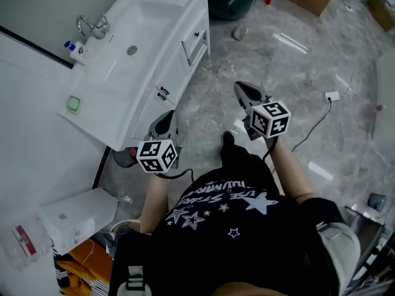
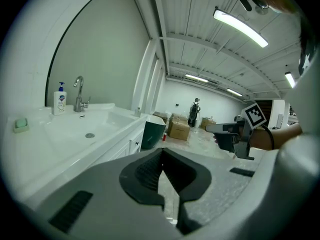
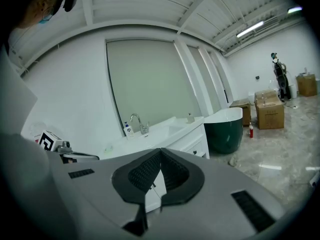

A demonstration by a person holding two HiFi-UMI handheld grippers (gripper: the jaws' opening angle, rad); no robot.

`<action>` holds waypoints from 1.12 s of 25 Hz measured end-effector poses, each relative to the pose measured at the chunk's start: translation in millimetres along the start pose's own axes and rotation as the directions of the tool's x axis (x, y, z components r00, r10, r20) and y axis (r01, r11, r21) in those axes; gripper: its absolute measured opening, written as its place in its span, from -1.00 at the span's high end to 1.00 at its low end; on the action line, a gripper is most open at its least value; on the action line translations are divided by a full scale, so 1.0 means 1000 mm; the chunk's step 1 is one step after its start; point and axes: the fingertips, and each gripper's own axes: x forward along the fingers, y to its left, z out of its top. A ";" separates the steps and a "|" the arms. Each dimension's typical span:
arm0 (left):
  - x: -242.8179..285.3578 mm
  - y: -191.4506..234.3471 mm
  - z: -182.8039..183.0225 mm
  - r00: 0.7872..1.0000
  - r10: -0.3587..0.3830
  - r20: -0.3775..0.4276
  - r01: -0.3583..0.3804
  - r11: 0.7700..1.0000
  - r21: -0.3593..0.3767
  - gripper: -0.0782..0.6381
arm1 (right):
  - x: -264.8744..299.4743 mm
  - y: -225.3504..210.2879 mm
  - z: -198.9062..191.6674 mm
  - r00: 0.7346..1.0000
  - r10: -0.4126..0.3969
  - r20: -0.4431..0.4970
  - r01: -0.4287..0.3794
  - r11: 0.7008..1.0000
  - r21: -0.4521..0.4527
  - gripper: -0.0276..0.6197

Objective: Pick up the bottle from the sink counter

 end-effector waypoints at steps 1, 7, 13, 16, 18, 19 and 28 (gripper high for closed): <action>0.015 0.002 0.007 1.000 0.006 -0.003 -0.006 1.000 -0.002 0.76 | 0.010 -0.012 0.007 1.000 0.004 -0.002 -0.004 1.000 0.000 0.90; 0.100 -0.001 0.046 1.000 0.020 -0.002 -0.020 1.000 0.008 0.76 | 0.051 -0.084 0.041 1.000 0.027 -0.003 -0.027 1.000 0.004 0.90; 0.158 -0.009 0.070 1.000 0.014 0.000 -0.014 1.000 0.017 0.76 | 0.079 -0.132 0.064 0.999 0.045 -0.011 -0.045 0.999 -0.001 0.90; 0.175 -0.011 0.075 1.000 0.008 -0.005 -0.008 1.000 0.017 0.76 | 0.085 -0.146 0.071 0.999 0.042 -0.009 -0.042 0.999 -0.001 0.90; 0.184 -0.011 0.075 1.000 0.002 -0.015 -0.002 1.000 0.023 0.76 | 0.086 -0.151 0.072 0.999 0.038 -0.006 -0.038 0.999 0.003 0.90; 0.188 -0.011 0.075 1.000 -0.001 -0.018 0.001 1.000 0.023 0.76 | 0.087 -0.154 0.071 0.999 0.036 -0.006 -0.036 0.999 0.005 0.90; 0.233 0.016 0.101 1.000 -0.029 0.005 0.029 0.999 0.036 0.76 | 0.121 -0.168 0.080 1.000 0.016 -0.015 -0.016 1.000 -0.001 0.90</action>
